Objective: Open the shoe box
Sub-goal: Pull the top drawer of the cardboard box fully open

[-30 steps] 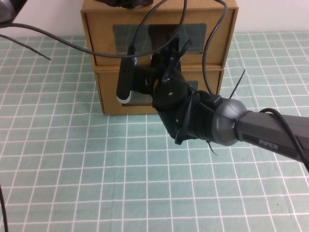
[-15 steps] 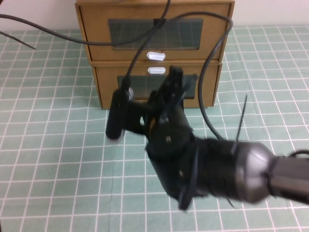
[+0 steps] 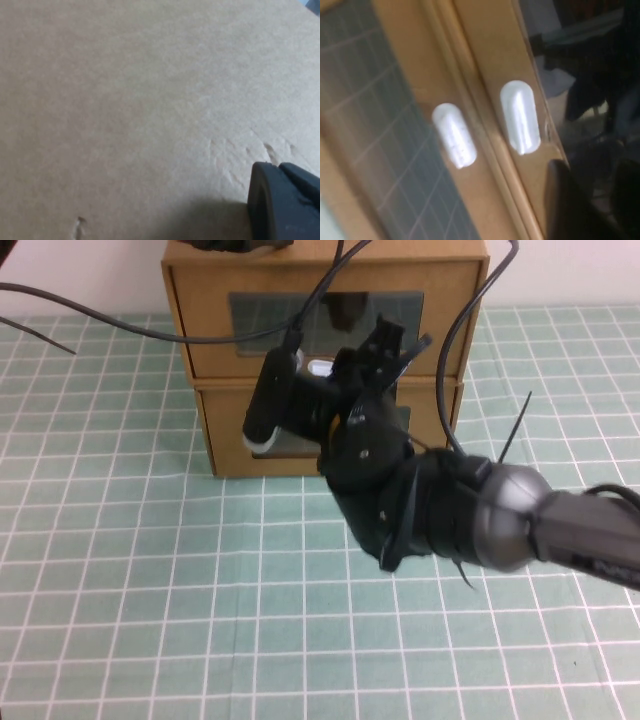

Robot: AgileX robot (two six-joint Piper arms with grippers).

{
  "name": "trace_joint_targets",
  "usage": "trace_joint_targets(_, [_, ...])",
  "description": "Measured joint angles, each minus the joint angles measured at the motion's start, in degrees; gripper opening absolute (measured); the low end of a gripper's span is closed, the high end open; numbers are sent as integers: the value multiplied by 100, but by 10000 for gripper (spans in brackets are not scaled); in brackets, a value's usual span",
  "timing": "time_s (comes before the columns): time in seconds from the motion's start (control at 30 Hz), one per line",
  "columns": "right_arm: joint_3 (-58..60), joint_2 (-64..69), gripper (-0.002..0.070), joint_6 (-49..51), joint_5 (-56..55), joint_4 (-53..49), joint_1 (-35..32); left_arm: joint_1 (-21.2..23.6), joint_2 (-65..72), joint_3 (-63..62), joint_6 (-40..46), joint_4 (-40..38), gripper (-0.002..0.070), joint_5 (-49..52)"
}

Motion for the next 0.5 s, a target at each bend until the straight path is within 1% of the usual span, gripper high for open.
trace_joint_targets(0.07, [-180, 144, 236, -24, -69, -5, -115, 0, 0, 0, 0, 0, -5, 0])
trace_joint_targets(0.17, [-325, 326, 269, -64, -231, -5, -215, 0, 0, 0, 0, 0, -5, 8])
trace_joint_targets(0.5, [-1087, 821, 279, -83, -682, 8, -345, 5, 0, 0, 88, 0, -5, 12])
